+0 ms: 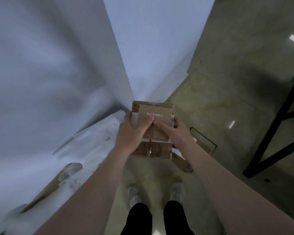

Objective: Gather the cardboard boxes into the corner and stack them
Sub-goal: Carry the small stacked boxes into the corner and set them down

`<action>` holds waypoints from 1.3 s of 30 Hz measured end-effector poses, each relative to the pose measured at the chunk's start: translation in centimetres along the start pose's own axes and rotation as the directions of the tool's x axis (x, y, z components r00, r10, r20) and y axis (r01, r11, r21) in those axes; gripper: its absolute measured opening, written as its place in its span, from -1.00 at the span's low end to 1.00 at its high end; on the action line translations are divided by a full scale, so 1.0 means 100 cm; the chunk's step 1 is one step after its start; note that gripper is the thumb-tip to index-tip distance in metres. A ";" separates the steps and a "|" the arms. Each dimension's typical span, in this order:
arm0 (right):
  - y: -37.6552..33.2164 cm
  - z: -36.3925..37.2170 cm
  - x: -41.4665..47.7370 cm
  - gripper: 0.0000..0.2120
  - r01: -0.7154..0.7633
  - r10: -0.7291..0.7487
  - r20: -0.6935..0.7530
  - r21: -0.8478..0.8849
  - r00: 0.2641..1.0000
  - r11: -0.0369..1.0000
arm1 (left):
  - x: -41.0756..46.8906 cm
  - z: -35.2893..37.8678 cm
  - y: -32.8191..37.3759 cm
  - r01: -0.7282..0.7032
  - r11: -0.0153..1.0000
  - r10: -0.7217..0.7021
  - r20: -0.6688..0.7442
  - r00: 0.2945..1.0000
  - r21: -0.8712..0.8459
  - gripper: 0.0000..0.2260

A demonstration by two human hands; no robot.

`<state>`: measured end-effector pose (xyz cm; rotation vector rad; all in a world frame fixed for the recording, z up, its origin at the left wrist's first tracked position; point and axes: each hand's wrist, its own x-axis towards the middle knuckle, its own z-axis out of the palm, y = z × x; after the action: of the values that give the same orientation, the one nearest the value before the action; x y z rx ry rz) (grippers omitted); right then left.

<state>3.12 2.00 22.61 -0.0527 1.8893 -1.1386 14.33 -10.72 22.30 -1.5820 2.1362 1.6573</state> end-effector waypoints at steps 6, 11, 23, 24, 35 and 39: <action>-0.081 0.067 -0.081 -0.18 0.168 -0.149 0.168 -0.103 0.974 0.980 | -0.080 -0.118 0.008 0.088 0.986 -0.110 -0.161 0.981 -0.140 0.11; -0.130 0.124 -0.150 -0.25 0.356 -0.266 0.335 -0.245 0.904 0.902 | -0.171 -0.194 0.014 0.123 0.966 -0.193 -0.315 0.929 -0.227 0.23; -0.122 0.282 -0.359 0.01 0.616 -0.182 0.744 -0.361 0.643 0.700 | -0.412 -0.301 -0.092 0.108 0.854 -0.456 -0.633 0.626 -0.509 0.14; -0.112 0.298 -0.383 0.02 0.637 -0.166 0.773 -0.359 0.613 0.682 | -0.437 -0.310 -0.109 0.098 0.843 -0.476 -0.648 0.594 -0.529 0.14; 0.023 0.483 -0.633 -0.01 0.831 -0.009 0.941 -0.295 0.339 0.471 | -0.686 -0.392 -0.311 -0.035 0.737 -0.635 -0.709 0.308 -0.675 0.00; 0.079 0.540 -0.712 -0.09 0.877 0.075 0.968 -0.250 0.241 0.411 | -0.768 -0.408 -0.372 -0.102 0.675 -0.702 -0.679 0.216 -0.731 -0.03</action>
<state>86.58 1.47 55.40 -1.6497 1.0775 -0.2026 99.35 14.79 55.13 -3.7396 0.8825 1.4061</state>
